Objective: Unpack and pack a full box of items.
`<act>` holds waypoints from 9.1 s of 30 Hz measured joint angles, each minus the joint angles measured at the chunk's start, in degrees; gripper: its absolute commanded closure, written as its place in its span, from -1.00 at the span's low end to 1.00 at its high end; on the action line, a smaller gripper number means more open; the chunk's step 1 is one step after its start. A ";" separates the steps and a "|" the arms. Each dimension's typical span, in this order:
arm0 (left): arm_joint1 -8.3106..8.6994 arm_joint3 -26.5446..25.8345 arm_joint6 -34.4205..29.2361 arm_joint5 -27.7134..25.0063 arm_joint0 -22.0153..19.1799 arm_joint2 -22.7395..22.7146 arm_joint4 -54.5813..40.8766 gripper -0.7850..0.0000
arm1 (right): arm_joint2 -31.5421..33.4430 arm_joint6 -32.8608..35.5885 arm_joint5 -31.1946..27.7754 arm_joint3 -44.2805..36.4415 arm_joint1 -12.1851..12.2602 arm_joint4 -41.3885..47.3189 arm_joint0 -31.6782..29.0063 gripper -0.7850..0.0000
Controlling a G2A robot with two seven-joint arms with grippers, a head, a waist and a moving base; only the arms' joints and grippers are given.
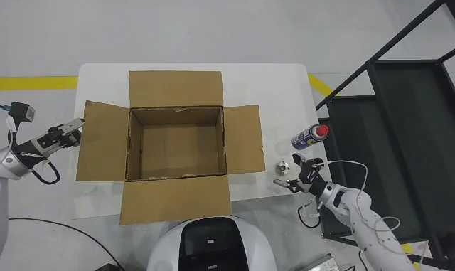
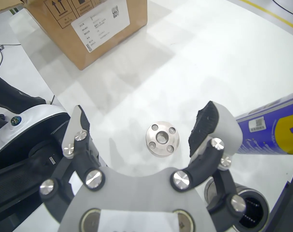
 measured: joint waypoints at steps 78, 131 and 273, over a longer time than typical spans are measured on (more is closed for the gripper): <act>0.00 0.00 0.00 0.00 0.00 0.00 0.00 -1.00 | -0.18 0.50 -0.14 0.25 -0.02 0.30 0.10 -1.00; 0.00 0.00 0.00 0.00 0.00 0.00 0.00 -1.00 | -11.97 -3.80 17.59 20.54 -2.36 -6.31 11.65 0.93; 0.00 0.00 0.00 0.00 0.00 0.00 0.00 -1.00 | -49.46 -3.44 -6.47 12.14 -16.86 -10.03 59.18 -1.00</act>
